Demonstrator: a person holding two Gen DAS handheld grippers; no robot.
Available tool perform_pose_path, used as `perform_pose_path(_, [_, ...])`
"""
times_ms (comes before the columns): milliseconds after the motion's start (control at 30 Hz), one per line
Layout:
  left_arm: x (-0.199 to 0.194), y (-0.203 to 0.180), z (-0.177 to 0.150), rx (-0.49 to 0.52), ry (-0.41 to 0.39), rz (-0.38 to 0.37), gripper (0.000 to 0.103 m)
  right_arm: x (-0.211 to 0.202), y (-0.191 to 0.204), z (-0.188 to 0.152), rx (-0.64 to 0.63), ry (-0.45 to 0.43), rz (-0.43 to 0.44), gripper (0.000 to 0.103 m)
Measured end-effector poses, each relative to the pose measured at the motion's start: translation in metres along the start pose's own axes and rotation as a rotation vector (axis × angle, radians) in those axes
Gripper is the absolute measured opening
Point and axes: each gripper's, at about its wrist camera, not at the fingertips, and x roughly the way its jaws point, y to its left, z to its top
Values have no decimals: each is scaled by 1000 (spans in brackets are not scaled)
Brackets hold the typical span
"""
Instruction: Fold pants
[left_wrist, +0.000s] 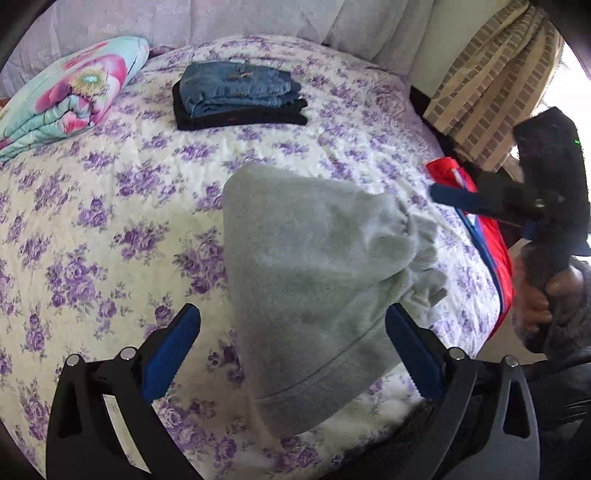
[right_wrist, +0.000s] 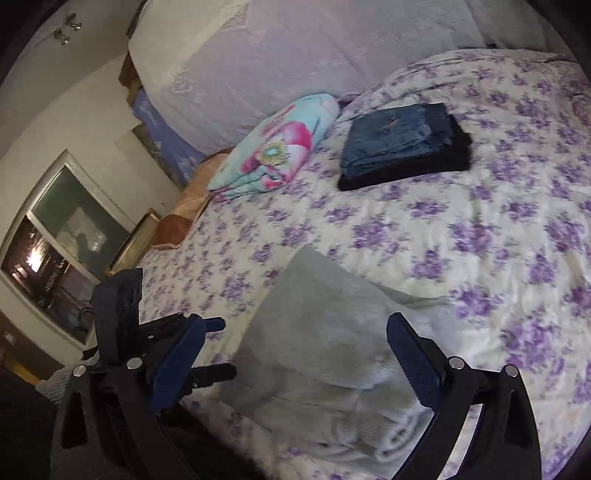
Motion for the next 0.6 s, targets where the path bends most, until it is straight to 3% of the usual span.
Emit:
perform_pose_path(133, [8,-30,2,102,47,-107,98,36,2,8,15,48,13,61])
perform_pose_path(200, [25,-45,-2,164,104,-133,98,52,0,9,21,96,6,51])
perform_pose_path(267, [52,-56,-10,213,191,-153,98,71,-5,9,1,174,-57,45])
perform_pose_path(433, [78,-77,-22,350,232,-11,98,110,-40,6,9,291,-214,0])
perform_pose_path(600, [83,-88,-29,436,223,61,98,117,-47,10,21,300,-217,0])
